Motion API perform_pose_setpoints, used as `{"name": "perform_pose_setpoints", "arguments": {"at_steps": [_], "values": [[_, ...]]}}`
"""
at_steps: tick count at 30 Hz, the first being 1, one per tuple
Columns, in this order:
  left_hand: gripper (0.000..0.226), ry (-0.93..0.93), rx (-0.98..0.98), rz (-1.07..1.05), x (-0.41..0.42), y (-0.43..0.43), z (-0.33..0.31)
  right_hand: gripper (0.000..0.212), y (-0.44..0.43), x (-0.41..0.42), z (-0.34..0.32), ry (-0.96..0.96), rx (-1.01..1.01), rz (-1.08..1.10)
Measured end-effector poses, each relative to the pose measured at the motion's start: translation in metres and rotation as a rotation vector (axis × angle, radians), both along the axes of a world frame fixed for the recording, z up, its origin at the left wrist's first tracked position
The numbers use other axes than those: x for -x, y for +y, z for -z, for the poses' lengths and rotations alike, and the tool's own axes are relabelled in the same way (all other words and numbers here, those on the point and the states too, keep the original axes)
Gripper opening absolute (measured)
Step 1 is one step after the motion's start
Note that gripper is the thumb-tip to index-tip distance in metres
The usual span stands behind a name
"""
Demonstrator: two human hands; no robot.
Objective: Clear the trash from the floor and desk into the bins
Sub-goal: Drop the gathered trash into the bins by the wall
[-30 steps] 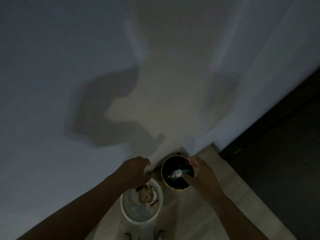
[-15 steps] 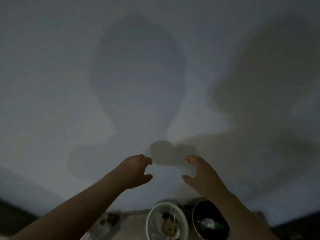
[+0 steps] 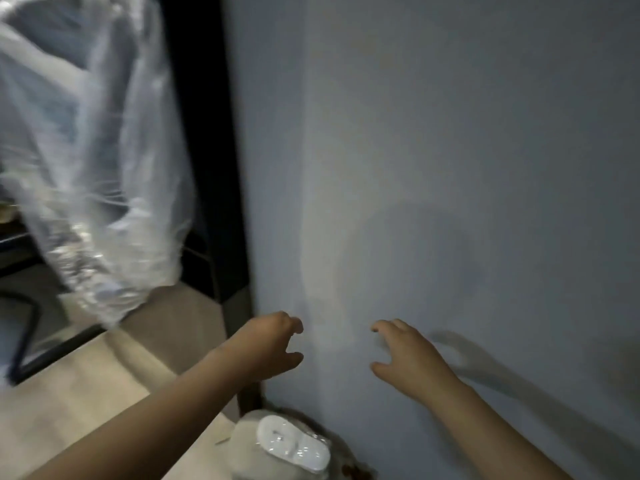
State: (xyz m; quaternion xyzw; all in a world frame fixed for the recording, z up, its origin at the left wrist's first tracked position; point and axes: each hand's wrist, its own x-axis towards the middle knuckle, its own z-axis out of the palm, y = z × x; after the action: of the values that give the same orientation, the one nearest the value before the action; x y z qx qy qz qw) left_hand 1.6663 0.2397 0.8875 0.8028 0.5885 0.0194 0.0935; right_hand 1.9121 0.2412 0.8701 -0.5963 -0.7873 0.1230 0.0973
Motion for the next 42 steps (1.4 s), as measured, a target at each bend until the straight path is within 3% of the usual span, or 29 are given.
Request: {"name": "perform_pose_setpoints", "arguments": {"at_steps": [3,8,15,23,30,42], "values": [[0.038,0.027,-0.020,-0.132,0.089,-0.023,-0.008,0.060,0.010,0.091,-0.008,-0.057,0.038,-0.115],[0.051,0.031,-0.046,-0.376,0.214,-0.072,-0.012,0.057,0.020,0.229,-0.021,-0.097,0.067,-0.337],[0.051,-0.032,0.000,-0.717,0.346,-0.137,0.003,0.058,0.022,0.409,-0.021,-0.207,0.051,-0.655],[0.051,-0.039,0.018,-0.994,0.489,-0.155,0.007,0.057,0.037,0.603,-0.023,-0.133,0.020,-0.968],[0.051,-0.043,0.025,-1.171,0.595,-0.152,-0.006,0.056,0.066,0.744,-0.039,-0.081,-0.027,-1.138],[0.053,-0.019,-0.229,-1.339,0.802,-0.158,-0.037,0.063,0.082,0.983,-0.073,0.076,-0.110,-1.244]]}}
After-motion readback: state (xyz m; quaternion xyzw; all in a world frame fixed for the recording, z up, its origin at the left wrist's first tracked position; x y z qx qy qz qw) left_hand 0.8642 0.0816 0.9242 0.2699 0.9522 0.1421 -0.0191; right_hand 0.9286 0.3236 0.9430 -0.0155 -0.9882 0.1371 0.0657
